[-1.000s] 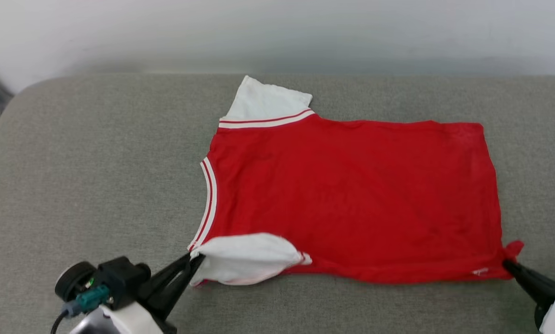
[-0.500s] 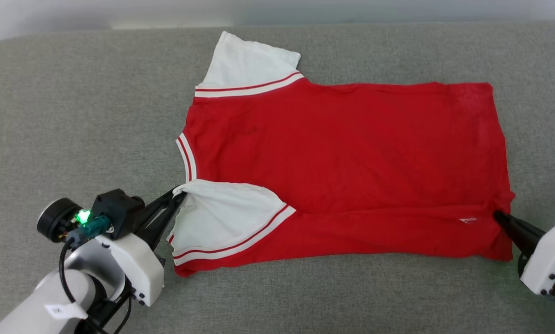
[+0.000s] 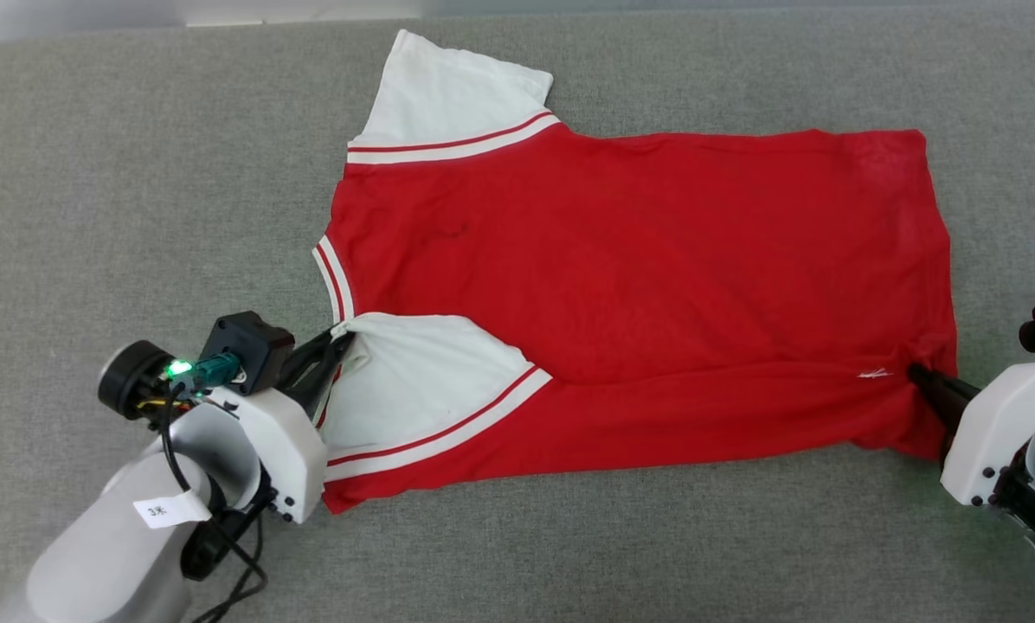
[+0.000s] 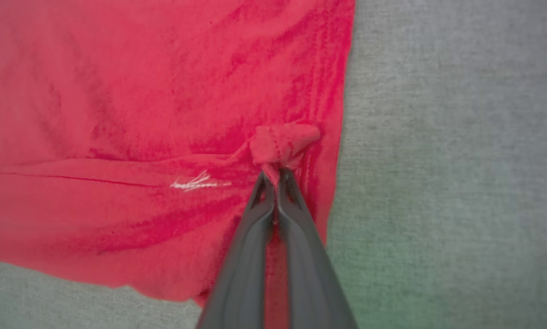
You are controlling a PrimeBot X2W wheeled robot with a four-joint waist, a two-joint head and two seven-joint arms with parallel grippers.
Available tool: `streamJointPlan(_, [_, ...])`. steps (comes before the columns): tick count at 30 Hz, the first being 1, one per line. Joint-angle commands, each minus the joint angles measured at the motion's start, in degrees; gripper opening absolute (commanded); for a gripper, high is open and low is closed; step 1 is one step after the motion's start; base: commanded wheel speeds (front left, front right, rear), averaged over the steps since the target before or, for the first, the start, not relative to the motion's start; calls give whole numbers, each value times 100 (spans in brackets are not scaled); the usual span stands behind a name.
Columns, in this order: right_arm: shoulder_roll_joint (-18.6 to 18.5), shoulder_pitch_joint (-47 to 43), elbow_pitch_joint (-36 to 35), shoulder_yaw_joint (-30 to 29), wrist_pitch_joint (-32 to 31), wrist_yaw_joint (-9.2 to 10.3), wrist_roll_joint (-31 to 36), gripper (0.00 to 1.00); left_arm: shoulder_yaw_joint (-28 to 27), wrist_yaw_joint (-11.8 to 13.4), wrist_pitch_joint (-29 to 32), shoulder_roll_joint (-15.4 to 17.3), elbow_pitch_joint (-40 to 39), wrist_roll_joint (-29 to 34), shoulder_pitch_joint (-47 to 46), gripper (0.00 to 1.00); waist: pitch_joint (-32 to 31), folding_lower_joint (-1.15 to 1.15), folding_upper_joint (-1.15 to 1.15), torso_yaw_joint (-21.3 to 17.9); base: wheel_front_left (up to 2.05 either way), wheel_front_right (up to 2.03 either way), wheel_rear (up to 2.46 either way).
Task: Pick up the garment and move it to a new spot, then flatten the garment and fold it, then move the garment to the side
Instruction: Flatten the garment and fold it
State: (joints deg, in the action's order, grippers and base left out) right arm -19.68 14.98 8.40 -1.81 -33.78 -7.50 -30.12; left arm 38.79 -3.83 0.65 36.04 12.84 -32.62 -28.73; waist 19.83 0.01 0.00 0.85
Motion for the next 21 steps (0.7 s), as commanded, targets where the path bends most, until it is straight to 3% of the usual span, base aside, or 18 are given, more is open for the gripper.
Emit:
streamJointPlan(1, [28,64,56,9,26,2,0,100,-7,-3,-60,-63,46,-57,-54,100,-43,-1,0,4,0,0,0])
streamJointPlan(9, [-209,85,119,323,257,2,308,100,-132,107,-352,-270,512,-252,93,100,-447,-1,0,-2,0,0,0])
streamJointPlan(17, [-446,-352,-331,434,-23,2,769,100,-505,677,-101,-381,169,-903,716,100,-934,-1,0,11,0,0,0])
streamJointPlan(21, [-399,-645,-713,213,-322,2,1030,100,-638,1036,205,-207,-347,-1141,1131,100,-1048,-1,0,20,0,0,0])
